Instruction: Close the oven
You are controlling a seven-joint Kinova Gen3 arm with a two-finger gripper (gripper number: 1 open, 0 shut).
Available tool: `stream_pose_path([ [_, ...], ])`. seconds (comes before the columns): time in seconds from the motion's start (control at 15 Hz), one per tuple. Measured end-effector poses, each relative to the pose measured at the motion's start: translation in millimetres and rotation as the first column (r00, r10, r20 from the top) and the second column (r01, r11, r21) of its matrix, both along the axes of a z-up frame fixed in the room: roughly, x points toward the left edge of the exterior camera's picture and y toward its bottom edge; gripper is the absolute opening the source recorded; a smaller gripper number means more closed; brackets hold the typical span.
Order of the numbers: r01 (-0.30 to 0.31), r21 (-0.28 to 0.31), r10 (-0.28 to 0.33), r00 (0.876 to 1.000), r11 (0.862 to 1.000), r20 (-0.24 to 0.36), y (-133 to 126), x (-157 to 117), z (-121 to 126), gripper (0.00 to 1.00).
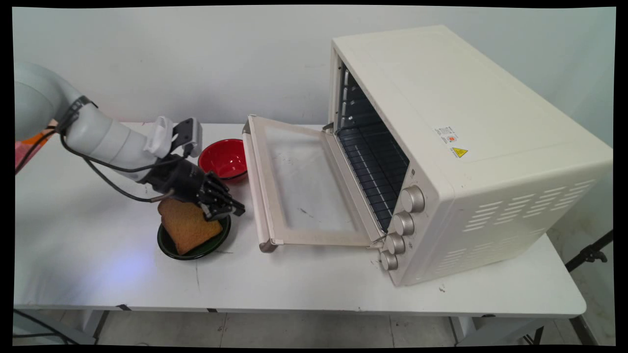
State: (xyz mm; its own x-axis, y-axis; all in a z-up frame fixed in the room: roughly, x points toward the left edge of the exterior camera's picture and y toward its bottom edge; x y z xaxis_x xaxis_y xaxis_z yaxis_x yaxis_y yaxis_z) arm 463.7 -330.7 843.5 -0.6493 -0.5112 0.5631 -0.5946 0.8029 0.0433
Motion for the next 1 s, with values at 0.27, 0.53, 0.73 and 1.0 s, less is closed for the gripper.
stream_pose_path([
  [0.27,-0.018,-0.02,0.018,1.0,1.0,0.003,-8,-8,-14,0.0],
  [0.53,-0.027,-0.038,0.027,1.0,0.999,0.006,-15,-14,-26,0.0],
  [0.73,-0.037,-0.052,0.037,0.999,0.998,0.002,-21,-19,-34,0.0],
  [1.0,-0.056,-0.064,0.055,0.998,0.996,-0.016,-30,-25,-40,0.0],
])
